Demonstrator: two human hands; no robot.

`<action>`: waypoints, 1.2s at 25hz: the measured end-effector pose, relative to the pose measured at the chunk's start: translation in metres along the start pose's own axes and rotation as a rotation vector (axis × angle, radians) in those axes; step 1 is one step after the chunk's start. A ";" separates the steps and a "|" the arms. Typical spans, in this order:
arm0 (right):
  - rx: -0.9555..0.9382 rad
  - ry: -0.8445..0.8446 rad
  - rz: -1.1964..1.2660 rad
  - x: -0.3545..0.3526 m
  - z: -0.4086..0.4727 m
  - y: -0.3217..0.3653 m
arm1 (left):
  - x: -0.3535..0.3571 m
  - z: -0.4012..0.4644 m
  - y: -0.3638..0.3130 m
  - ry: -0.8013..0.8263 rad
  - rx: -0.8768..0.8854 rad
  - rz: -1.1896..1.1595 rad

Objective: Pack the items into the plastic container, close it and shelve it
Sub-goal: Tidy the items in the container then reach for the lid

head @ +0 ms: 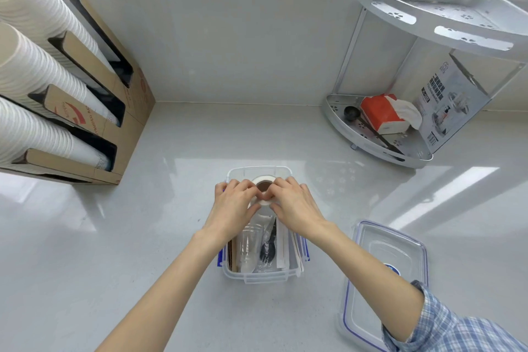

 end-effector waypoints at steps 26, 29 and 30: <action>-0.159 0.186 -0.178 0.002 0.002 0.002 | -0.002 -0.029 0.008 0.064 -0.007 -0.024; -0.237 0.279 -0.331 0.019 -0.002 0.007 | -0.001 -0.036 0.008 0.066 0.000 -0.011; -0.257 0.291 -0.381 0.022 -0.003 0.008 | -0.002 -0.036 0.009 0.067 0.004 -0.005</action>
Point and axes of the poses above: each hand's wrist, its own z-axis towards the middle knuckle, its own x-axis out of the palm, y = z × x, the point moved 1 cm from there along z, towards the middle knuckle, and after that the axes turned 7 degrees about -z, right-handed, at the moved point
